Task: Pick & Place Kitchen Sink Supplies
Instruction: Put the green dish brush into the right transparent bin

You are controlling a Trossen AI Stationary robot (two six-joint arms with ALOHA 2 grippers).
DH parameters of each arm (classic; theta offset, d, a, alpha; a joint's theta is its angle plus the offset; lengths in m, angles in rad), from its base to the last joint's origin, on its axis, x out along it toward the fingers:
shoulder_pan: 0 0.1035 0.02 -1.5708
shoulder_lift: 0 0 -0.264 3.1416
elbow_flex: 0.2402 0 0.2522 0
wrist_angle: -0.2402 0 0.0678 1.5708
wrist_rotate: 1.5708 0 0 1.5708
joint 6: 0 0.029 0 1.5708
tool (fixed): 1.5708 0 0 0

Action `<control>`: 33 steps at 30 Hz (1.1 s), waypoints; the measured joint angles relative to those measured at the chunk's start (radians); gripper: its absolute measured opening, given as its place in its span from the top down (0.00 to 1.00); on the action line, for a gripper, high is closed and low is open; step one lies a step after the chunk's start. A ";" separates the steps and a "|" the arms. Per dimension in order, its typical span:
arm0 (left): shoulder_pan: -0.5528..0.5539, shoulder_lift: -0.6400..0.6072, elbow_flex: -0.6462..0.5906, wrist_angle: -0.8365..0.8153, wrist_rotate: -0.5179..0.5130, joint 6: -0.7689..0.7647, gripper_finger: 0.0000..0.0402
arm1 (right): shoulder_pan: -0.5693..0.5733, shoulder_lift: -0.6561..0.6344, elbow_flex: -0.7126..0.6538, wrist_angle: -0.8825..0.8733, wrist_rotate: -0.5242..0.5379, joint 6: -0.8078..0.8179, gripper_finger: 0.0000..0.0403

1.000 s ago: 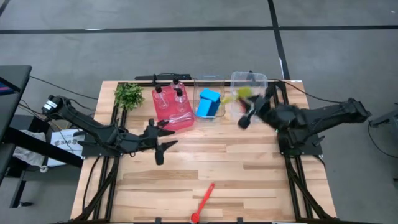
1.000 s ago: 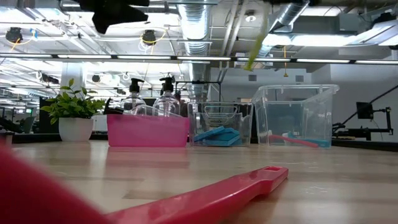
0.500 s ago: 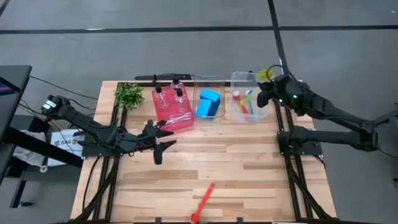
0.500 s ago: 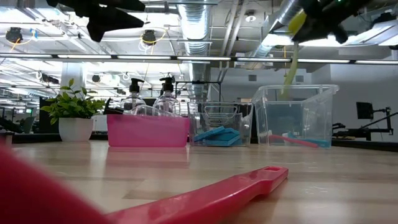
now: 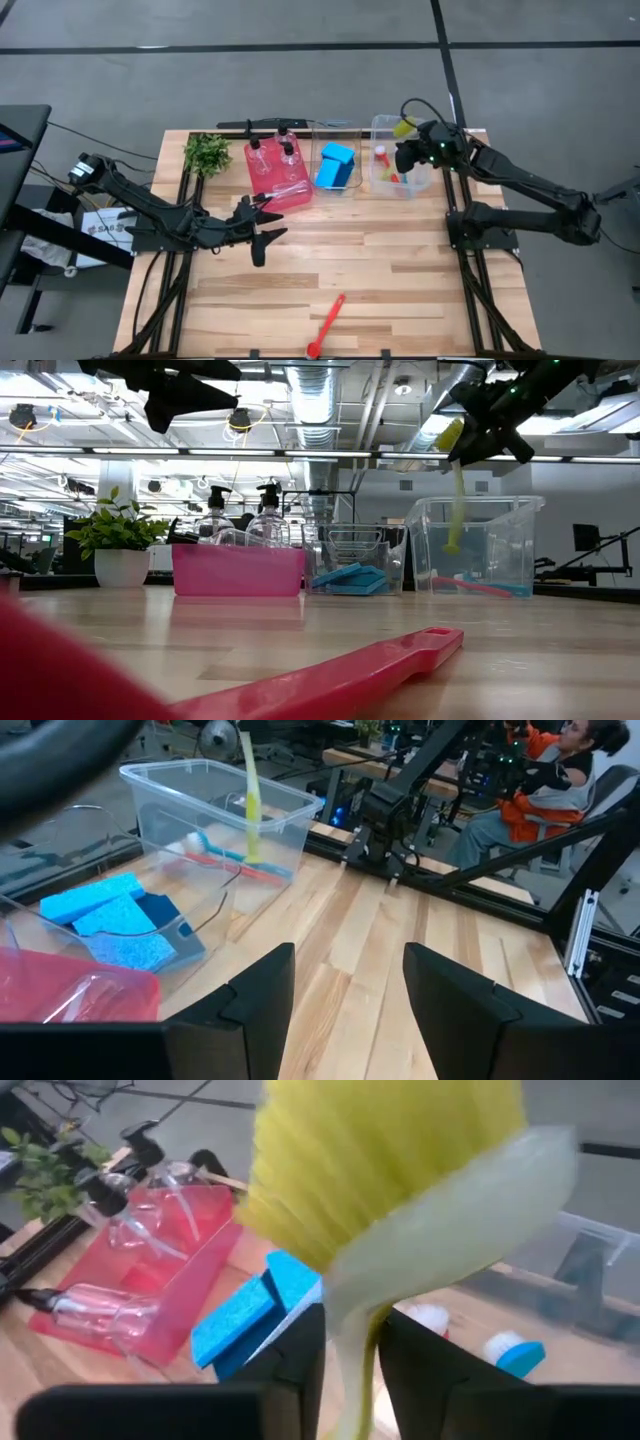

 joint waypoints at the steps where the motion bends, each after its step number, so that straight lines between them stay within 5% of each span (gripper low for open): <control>1: 0.000 0.000 0.000 0.000 0.000 0.000 0.53 | 0.000 0.003 0.000 0.001 0.002 0.000 0.78; 20: 0.000 0.000 0.000 0.005 0.000 0.000 0.53 | 0.000 -0.021 0.000 -0.032 -0.005 -0.006 0.45; 33: 0.000 0.000 0.000 0.005 0.000 0.000 0.53 | 0.000 -0.138 0.000 -0.037 0.227 -0.027 0.53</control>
